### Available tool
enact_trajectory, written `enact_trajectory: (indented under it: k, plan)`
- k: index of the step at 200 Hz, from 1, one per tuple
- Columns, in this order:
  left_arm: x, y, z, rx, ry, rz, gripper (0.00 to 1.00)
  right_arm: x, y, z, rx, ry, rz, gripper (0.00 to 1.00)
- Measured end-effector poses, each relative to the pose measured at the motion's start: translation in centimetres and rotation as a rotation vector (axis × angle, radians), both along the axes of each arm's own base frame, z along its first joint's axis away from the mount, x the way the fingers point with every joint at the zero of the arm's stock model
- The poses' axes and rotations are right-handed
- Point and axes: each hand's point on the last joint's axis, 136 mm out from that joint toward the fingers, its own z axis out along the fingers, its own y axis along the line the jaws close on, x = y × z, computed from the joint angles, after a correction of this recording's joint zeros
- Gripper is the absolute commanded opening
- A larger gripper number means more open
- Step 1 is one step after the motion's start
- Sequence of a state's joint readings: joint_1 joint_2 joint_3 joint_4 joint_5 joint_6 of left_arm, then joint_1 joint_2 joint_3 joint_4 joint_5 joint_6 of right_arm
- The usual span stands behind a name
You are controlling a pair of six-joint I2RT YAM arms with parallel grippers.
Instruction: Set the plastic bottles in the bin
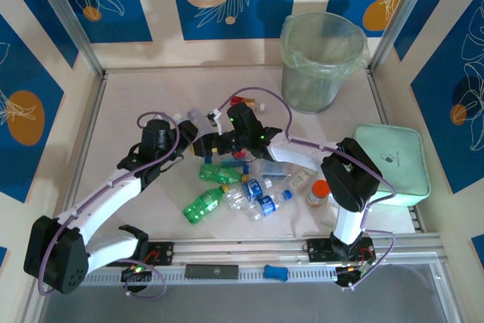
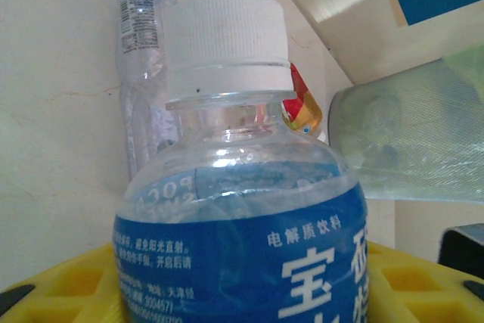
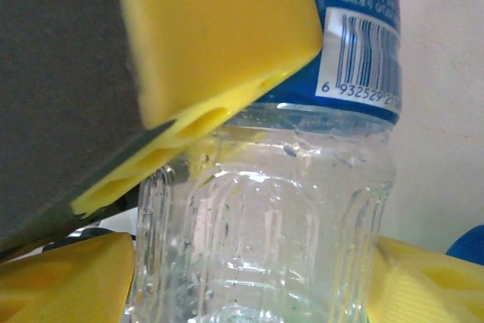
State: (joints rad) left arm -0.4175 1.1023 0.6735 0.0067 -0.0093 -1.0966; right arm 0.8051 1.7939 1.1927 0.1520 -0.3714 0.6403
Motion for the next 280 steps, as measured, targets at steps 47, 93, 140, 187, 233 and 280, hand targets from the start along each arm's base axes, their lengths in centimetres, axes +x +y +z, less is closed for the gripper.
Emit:
enact_trajectory:
  k: [47,93,140,187,233,280]
  plan:
    - [0.1,0.0,0.2,-0.033,-0.013,0.01,0.52,0.0,0.2,-0.1,0.002,0.013,0.004,0.59]
    - [0.1,-0.2,0.5,-0.036,-0.024,-0.011,1.0,0.4,-0.1,0.0,0.005,0.022,-0.002,0.57]
    - [0.2,2.1,1.3,-0.024,-0.044,0.042,1.0,3.4,-2.8,-0.4,-0.033,0.015,-0.088,0.57]
    - [-0.2,4.2,-0.1,-0.003,-0.029,0.1,1.0,7.8,-9.3,3.4,-0.068,-0.084,-0.272,0.55]
    - [0.2,2.5,-1.8,-0.008,-0.003,0.0,1.0,12.0,-16.5,10.7,-0.078,-0.241,-0.485,0.55]
    - [0.8,-1.2,-3.5,-0.041,0.058,-0.2,1.0,15.3,-23.6,18.6,-0.106,-0.406,-0.684,0.55]
